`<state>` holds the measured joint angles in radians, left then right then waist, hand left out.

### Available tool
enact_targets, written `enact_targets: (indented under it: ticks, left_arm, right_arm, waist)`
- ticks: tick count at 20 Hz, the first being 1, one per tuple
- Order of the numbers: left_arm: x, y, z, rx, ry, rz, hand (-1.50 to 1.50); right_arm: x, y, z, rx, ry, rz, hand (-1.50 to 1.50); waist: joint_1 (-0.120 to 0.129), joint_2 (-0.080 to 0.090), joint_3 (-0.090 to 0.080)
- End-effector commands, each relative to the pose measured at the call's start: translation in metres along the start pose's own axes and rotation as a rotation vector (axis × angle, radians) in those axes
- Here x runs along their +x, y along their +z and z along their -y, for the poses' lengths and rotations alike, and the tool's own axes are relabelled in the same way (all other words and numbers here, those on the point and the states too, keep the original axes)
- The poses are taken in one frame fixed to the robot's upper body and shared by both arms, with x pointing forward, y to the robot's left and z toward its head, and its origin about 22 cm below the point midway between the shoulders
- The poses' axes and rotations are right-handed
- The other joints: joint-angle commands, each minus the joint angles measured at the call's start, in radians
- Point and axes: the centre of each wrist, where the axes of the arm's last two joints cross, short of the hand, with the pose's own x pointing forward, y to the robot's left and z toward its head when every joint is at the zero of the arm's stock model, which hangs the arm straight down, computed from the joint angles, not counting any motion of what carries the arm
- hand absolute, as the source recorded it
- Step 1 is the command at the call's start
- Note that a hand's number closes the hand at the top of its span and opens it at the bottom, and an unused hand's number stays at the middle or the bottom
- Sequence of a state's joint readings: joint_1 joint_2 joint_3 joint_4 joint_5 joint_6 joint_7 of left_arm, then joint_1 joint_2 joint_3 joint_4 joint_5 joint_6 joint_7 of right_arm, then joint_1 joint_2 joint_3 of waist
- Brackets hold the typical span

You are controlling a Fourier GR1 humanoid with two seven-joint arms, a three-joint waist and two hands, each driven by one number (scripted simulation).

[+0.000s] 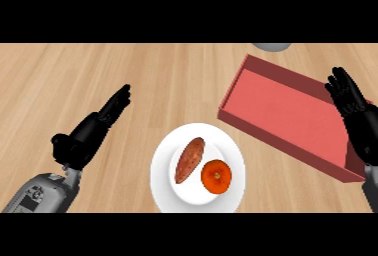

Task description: Pick the sweet potato from the plate and place it in the cardboard box

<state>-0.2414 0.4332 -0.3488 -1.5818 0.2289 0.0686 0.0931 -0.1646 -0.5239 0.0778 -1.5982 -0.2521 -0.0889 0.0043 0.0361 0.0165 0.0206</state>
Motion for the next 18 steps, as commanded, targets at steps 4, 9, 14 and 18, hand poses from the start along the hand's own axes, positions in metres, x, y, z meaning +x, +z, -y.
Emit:
enact_targets:
  ticks: [4, 9, 14, 18]
  left_arm:
    - [0.002, 0.013, -0.043, 0.113, -0.148, 0.080, 0.00]
    - [-0.007, 0.020, -0.048, 0.103, -0.178, 0.092, 0.00]
    - [0.002, 0.012, -0.046, 0.092, -0.167, 0.122, 0.00]
    - [-0.011, 0.010, -0.043, 0.096, -0.162, 0.123, 0.00]
  right_arm:
    - [0.058, 0.012, -0.032, -0.264, 0.004, 0.131, -1.50]
    - [0.049, 0.045, -0.045, -0.345, 0.287, -0.023, -1.50]
    - [0.053, 0.081, -0.096, -0.250, 0.466, 0.079, -1.50]
    - [0.061, 0.086, -0.118, -0.150, 0.647, 0.086, -1.50]
  waist:
    - [-0.057, -0.041, -0.027]
    - [-0.075, -0.034, -0.030]
    - [-0.051, -0.024, -0.026]
    - [-0.046, -0.020, -0.025]
